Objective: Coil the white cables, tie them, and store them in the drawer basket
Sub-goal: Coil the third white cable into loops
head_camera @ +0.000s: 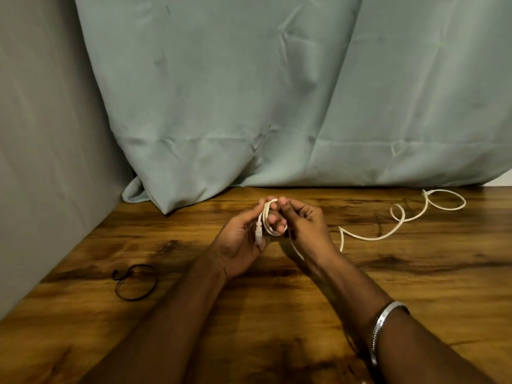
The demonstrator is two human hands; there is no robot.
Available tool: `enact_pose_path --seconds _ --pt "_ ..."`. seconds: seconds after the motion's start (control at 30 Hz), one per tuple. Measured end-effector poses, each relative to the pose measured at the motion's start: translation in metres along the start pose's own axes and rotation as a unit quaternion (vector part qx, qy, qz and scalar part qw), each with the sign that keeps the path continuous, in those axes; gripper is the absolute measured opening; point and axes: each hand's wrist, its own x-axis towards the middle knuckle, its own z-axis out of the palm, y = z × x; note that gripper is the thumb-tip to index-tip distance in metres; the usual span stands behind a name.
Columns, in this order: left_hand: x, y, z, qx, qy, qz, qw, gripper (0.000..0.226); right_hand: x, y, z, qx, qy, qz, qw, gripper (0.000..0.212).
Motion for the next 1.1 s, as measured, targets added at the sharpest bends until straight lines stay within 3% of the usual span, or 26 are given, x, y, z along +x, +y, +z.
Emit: enact_pose_path --seconds 0.1,0.2,0.37,0.47,0.63,0.83,1.0,1.1 --pt "-0.006 0.001 0.002 -0.017 -0.027 -0.015 0.999 0.037 -0.002 -0.005 -0.001 0.082 -0.011 0.027 0.996 0.016" --pt "-0.008 0.002 0.004 0.016 -0.041 0.014 0.999 0.033 -0.005 -0.010 0.001 0.093 -0.037 0.057 0.993 0.018" --pt "-0.001 0.001 -0.002 0.007 0.038 0.052 0.998 0.028 -0.001 0.001 0.001 0.013 -0.019 0.053 0.998 0.024" --pt "0.002 0.001 -0.005 -0.005 0.070 0.058 0.996 0.036 0.001 0.008 0.001 -0.010 -0.013 0.056 0.998 0.022" --pt "0.001 0.003 -0.002 -0.011 0.057 0.046 0.997 0.049 -0.001 0.007 0.004 -0.034 -0.014 0.069 0.997 0.024" --pt "0.001 0.000 0.002 0.063 0.056 0.082 0.993 0.035 0.002 0.020 0.008 -0.065 -0.002 0.075 0.995 0.035" --pt "0.007 -0.004 -0.003 0.054 0.095 0.110 0.988 0.036 0.004 0.025 0.004 -0.106 -0.005 0.088 0.990 0.026" --pt "0.011 0.001 -0.010 0.035 0.124 0.138 0.982 0.041 -0.001 0.026 -0.001 -0.220 -0.050 0.077 0.971 0.024"
